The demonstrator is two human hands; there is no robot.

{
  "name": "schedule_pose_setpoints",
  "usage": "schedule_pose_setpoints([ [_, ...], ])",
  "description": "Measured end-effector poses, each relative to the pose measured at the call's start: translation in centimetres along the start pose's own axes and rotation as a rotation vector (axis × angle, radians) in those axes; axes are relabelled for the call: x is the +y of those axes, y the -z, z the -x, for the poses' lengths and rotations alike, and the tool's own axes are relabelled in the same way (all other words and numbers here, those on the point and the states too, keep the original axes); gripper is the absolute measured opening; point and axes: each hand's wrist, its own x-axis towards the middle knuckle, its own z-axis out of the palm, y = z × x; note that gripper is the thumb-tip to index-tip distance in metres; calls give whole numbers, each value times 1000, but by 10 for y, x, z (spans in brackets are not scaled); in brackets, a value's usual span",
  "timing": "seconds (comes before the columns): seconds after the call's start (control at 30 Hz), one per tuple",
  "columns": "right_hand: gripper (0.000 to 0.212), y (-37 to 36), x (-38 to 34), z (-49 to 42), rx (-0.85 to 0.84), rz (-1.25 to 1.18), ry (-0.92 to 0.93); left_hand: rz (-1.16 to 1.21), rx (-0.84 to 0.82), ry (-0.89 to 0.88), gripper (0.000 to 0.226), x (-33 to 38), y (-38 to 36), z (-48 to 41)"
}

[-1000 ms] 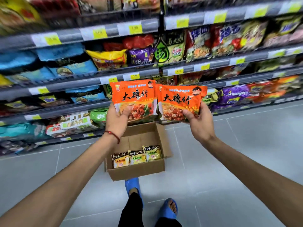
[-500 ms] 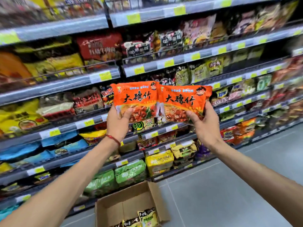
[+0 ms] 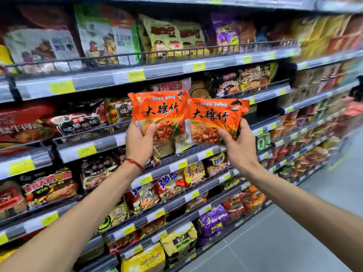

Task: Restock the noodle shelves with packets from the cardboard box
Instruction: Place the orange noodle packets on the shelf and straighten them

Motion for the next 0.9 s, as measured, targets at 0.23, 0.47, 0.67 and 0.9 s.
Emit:
schedule_pose_setpoints([
  [0.23,22,51,33,-122,78,-22,29,-11,18,-83,37,38,-102,-80],
  [0.47,22,106,74,-212,56,-71,125,45,98,-111,13,75,-197,-113],
  [0.67,25,161,115,-298,-48,-116,186,35,239,-98,26,113,-281,-122],
  [0.9,20,201,135,-384,-151,-198,177,-25,349,-43,26,160,-338,-140],
])
